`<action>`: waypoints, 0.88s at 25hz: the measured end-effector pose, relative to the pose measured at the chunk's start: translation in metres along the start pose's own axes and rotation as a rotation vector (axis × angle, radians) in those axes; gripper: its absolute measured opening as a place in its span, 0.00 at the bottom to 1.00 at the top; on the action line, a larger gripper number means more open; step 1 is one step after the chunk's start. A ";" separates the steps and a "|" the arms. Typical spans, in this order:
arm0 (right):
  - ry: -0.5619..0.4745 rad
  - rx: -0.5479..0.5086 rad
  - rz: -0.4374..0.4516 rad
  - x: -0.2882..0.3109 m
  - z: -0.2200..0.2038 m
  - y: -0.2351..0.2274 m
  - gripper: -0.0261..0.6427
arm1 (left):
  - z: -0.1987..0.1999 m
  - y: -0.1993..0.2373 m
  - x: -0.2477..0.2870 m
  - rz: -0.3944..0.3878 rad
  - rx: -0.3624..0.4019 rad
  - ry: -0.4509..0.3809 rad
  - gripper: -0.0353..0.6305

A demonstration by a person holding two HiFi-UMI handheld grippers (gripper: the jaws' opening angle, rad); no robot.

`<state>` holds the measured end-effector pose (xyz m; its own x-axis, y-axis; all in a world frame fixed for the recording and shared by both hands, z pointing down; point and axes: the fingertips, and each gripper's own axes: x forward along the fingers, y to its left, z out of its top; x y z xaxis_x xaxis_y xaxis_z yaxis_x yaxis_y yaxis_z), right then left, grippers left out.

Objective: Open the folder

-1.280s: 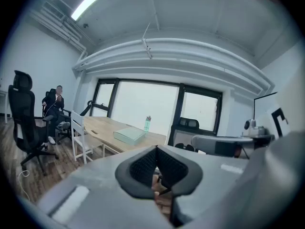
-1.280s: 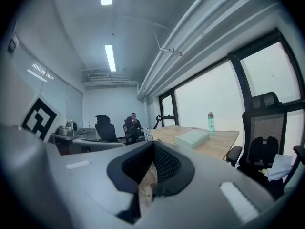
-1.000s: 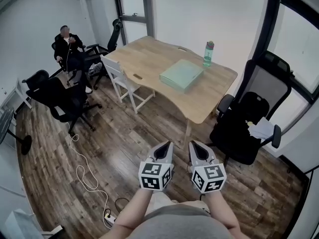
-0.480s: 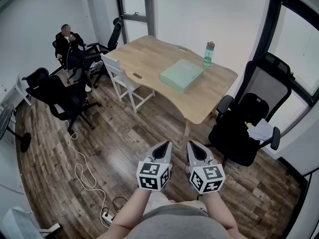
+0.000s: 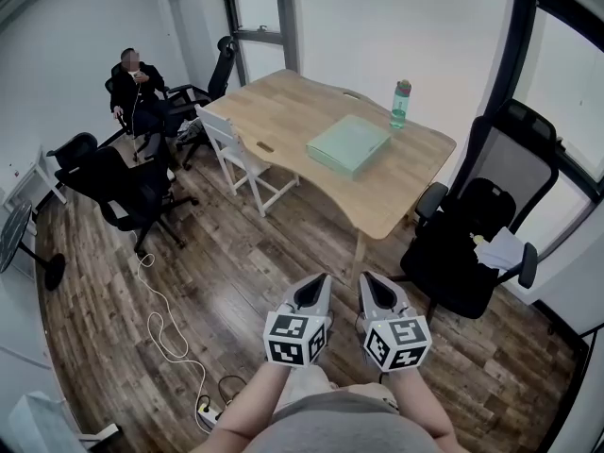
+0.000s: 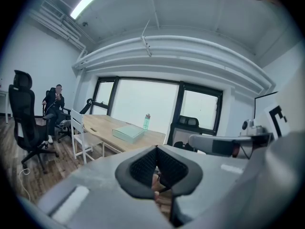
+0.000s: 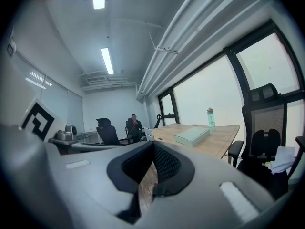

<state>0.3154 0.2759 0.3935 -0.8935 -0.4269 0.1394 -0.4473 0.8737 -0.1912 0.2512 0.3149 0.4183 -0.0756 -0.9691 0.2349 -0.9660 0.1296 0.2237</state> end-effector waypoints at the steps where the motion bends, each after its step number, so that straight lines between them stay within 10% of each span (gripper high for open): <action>1: 0.000 0.001 0.000 0.000 0.001 -0.001 0.04 | 0.000 0.000 0.001 0.001 -0.002 0.000 0.05; 22: 0.000 0.013 -0.010 0.056 0.007 -0.013 0.04 | 0.012 0.040 0.042 -0.005 -0.010 0.007 0.05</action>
<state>0.2713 0.2387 0.3970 -0.8889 -0.4357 0.1415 -0.4568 0.8662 -0.2025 0.2064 0.2770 0.4253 -0.0687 -0.9682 0.2405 -0.9639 0.1266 0.2344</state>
